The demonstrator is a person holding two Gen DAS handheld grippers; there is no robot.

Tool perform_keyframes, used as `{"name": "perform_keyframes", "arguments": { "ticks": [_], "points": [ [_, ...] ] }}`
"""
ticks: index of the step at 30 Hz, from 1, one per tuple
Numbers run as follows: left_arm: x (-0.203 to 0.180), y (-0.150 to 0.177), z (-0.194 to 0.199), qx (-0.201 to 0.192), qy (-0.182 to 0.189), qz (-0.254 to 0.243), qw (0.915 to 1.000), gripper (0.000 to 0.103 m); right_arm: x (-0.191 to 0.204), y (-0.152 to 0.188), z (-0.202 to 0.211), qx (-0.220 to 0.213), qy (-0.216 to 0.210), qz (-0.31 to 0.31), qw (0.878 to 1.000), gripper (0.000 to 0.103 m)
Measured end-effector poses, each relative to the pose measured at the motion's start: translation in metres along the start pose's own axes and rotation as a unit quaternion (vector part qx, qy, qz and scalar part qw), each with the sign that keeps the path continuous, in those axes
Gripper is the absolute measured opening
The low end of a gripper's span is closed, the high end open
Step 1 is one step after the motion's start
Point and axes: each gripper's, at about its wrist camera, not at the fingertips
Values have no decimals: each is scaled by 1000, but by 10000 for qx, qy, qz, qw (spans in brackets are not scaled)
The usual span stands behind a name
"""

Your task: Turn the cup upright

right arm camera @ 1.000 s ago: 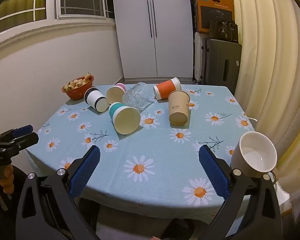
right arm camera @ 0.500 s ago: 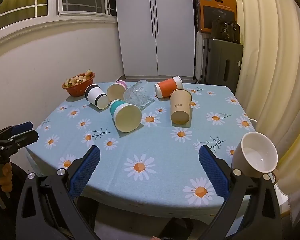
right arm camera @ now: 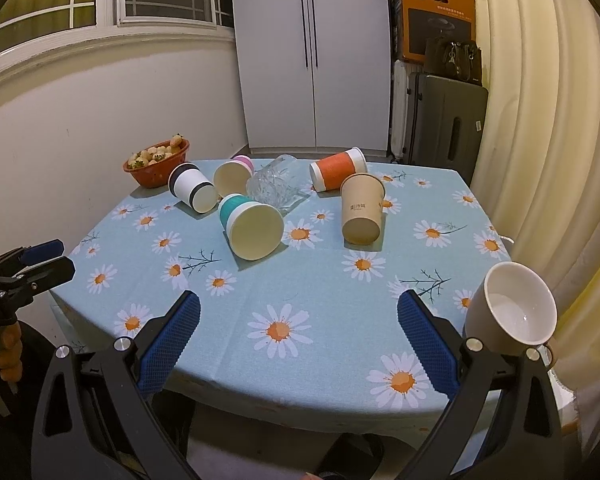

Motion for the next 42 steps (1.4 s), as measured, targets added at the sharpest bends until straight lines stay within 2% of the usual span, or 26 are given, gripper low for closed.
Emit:
{"name": "perform_keyframes", "arguments": {
  "ticks": [42],
  "points": [
    [-2, 2, 0, 34, -8, -13, 10000, 96, 1, 3, -4, 88, -10, 28, 10000, 98]
  ]
}}
Point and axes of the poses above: each gripper's, at about its wrist camera, not at the fingertips, and z roughly against the way its jaws point, x to its left, y to its underside, and after that the axes turned 15 degrees about z, right-handed
